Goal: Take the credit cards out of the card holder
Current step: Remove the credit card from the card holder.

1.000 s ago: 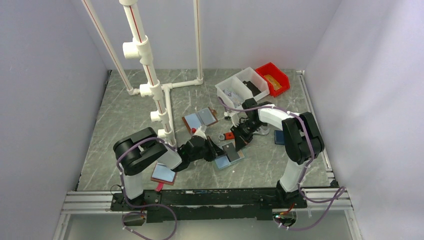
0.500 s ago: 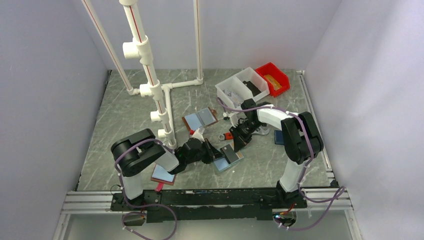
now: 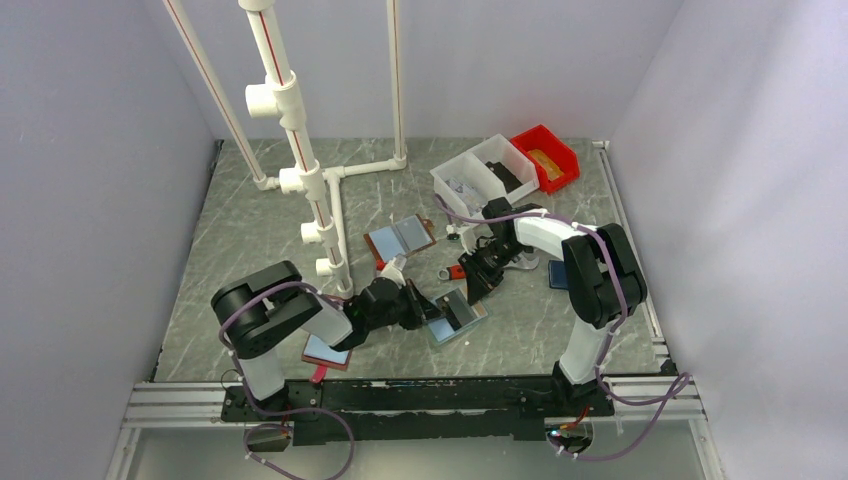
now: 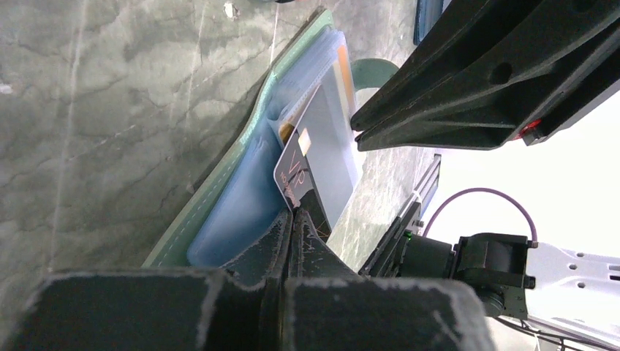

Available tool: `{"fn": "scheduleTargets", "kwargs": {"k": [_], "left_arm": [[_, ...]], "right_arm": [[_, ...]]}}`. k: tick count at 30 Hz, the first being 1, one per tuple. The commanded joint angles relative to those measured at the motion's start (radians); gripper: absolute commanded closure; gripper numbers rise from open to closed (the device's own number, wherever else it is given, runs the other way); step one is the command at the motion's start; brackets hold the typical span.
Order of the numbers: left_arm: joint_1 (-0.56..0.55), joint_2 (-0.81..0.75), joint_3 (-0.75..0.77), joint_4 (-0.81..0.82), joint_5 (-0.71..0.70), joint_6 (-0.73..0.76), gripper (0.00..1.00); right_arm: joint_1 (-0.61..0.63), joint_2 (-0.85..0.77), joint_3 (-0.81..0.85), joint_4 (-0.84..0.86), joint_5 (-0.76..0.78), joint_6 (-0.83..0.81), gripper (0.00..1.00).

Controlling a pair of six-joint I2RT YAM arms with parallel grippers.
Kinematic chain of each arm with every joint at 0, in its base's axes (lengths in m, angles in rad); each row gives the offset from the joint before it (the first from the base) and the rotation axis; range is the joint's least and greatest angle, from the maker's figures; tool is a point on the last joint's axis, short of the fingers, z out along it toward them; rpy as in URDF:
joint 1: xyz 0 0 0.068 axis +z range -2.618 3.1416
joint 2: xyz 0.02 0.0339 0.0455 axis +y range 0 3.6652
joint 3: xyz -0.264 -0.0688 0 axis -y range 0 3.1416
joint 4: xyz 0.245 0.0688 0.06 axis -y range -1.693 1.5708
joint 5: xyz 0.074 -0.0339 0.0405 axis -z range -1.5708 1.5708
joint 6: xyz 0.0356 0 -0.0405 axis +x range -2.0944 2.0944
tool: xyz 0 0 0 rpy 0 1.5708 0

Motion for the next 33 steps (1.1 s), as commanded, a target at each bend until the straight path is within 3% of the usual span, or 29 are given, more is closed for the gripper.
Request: {"fn": "scheduleTargets", "kwargs": {"k": [1, 11, 23, 33], "left_arm": [[-0.003, -0.034, -0.022, -0.003, 0.021, 0.037, 1.0], [-0.003, -0.071, -0.054, 0.017, 0.03, 0.065, 1.0], [-0.004, -0.297, -0.052, -0.253, -0.003, 0.173, 1.0], [-0.004, -0.383, -0.046, -0.338, -0.001, 0.226, 1.0]], "right_arm": [[0.011, 0.048, -0.045, 0.044, 0.121, -0.058, 0.8], [0.006, 0.014, -0.039, 0.028, 0.071, -0.08, 0.79], [-0.013, -0.066, -0.034, -0.007, -0.051, -0.13, 0.77], [-0.025, -0.112, -0.028, -0.043, -0.138, -0.177, 0.76]]}}
